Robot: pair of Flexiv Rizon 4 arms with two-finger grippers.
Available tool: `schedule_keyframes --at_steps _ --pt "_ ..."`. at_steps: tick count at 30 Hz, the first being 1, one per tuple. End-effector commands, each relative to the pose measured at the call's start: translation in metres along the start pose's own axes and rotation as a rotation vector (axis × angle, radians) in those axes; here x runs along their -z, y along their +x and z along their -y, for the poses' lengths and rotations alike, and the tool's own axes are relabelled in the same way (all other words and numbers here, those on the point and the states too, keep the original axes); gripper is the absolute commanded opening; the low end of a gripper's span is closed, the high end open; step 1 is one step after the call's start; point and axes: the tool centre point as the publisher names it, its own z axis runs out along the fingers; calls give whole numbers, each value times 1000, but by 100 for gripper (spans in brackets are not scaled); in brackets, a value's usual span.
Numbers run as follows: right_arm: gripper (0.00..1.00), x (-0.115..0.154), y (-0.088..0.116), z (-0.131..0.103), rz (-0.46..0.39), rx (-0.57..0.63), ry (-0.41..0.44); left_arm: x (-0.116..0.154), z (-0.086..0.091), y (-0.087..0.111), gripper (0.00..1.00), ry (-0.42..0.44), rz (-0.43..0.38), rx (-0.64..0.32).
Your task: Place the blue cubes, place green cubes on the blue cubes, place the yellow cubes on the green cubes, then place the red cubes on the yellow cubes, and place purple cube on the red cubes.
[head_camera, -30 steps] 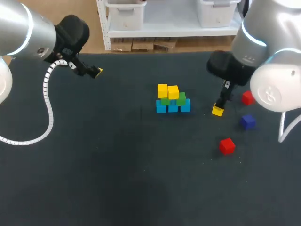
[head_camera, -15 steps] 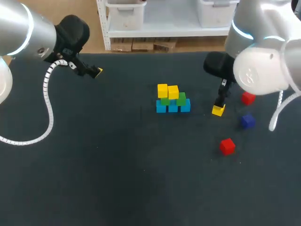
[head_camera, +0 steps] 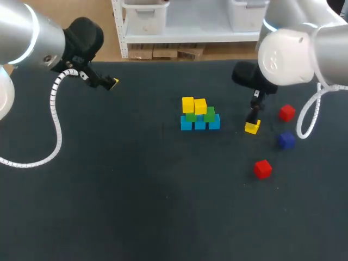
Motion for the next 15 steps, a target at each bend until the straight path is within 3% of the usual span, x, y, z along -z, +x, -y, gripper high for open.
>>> schedule_keyframes --at_steps 1,8,9,12,15 --pt "100 1 -3 1 -15 7 -29 0 -2 1 100 7 5 -3" --pt "96 -2 0 -8 -50 22 -33 0 -2 1 100 7 5 -3" --pt "90 -3 1 -9 -56 19 -31 0 -2 1 100 7 5 -3" --pt "52 -4 5 -12 -63 17 -29 0 -2 1 100 7 5 -3" --pt "48 -4 7 -15 -74 12 -26 0 -2 1 100 7 5 -3"
